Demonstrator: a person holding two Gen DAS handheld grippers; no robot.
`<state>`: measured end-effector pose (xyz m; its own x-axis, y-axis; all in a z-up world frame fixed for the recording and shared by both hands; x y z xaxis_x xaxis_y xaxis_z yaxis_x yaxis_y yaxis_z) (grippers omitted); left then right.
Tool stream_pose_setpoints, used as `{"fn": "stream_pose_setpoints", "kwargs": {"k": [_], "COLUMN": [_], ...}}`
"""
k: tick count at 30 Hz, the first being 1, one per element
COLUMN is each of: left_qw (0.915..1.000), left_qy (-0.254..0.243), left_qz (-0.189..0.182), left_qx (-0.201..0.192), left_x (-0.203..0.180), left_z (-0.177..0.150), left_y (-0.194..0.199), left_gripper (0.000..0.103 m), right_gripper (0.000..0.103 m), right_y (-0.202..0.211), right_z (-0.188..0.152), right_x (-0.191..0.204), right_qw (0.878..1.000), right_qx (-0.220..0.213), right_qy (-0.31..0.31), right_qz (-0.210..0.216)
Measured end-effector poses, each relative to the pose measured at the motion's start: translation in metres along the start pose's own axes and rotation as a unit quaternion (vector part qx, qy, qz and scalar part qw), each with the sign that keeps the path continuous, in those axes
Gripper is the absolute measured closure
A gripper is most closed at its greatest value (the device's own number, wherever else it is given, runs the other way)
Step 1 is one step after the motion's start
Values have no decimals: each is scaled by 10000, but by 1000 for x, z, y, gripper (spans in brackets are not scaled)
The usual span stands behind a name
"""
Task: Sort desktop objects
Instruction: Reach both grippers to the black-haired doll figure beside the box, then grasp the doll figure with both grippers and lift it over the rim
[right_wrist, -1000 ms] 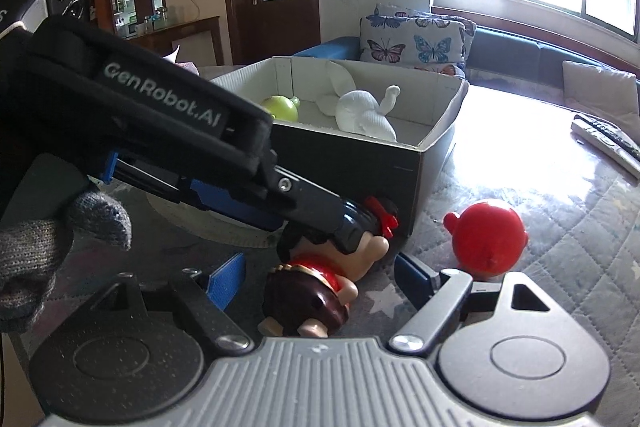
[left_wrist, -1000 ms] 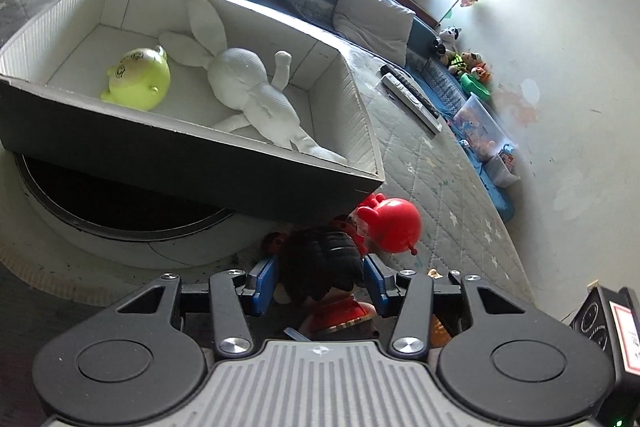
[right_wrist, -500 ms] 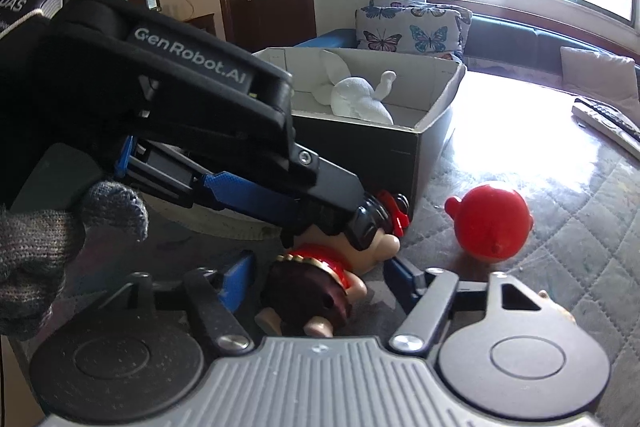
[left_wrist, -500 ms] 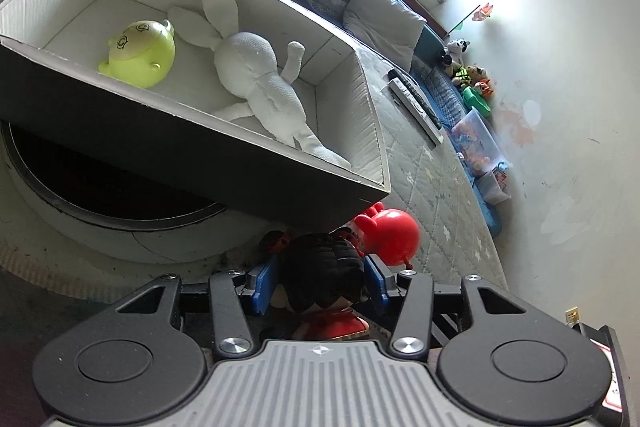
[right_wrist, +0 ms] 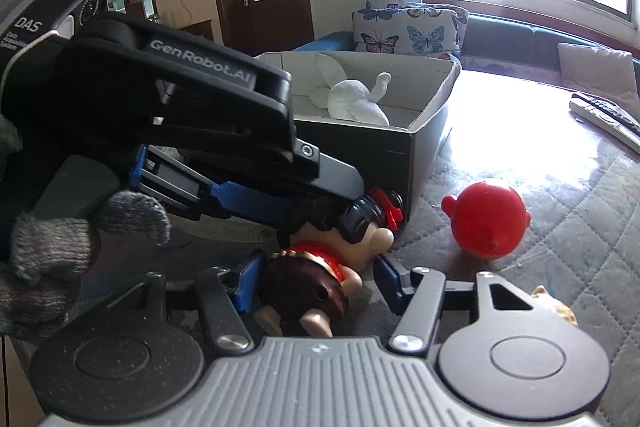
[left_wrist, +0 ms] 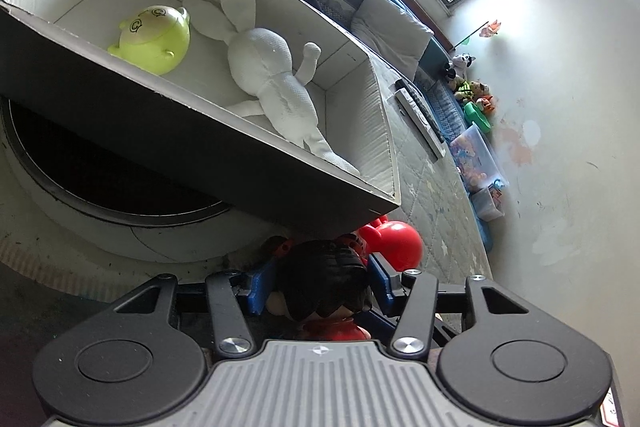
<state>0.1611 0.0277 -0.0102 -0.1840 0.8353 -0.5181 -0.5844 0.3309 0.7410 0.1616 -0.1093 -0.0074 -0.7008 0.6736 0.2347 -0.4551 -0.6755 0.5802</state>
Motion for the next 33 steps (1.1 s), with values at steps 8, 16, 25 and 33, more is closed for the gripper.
{"fn": "stream_pose_setpoints", "kwargs": {"k": [8,16,25,33], "left_qw": [10000,9999,9999,9973], "left_qy": [-85,-148,-85,-47], "left_qz": [12,-36,-49,-284], "left_qx": [-25,-32,-93,-681], "left_x": [-2,-2,-5,-18], "left_z": [-2,-7,-15,4], "left_y": [0,2,24,71], "left_gripper": [47,47,48,48], "right_gripper": [45,47,47,47], "right_y": [-2,1,15,39], "right_z": [1,0,4,43], "right_x": [-3,0,13,34], "right_qw": [9999,9999,10000,9984], "right_qx": [23,38,62,-332], "right_qy": [-134,-144,-39,449], "right_qz": [28,-24,6,-46]}}
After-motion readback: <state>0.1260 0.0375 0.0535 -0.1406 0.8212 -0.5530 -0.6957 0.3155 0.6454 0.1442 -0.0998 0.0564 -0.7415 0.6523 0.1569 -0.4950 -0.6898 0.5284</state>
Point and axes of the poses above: each gripper's, at about its wrist camera, not at the fingertips, and y roughly against the way its jaws point, x to its left, z to its top, the point moved 1 cm from there along -y, roughly the way its jaws point, and after that the axes turned 12 degrees about z, right-handed, at the moved point
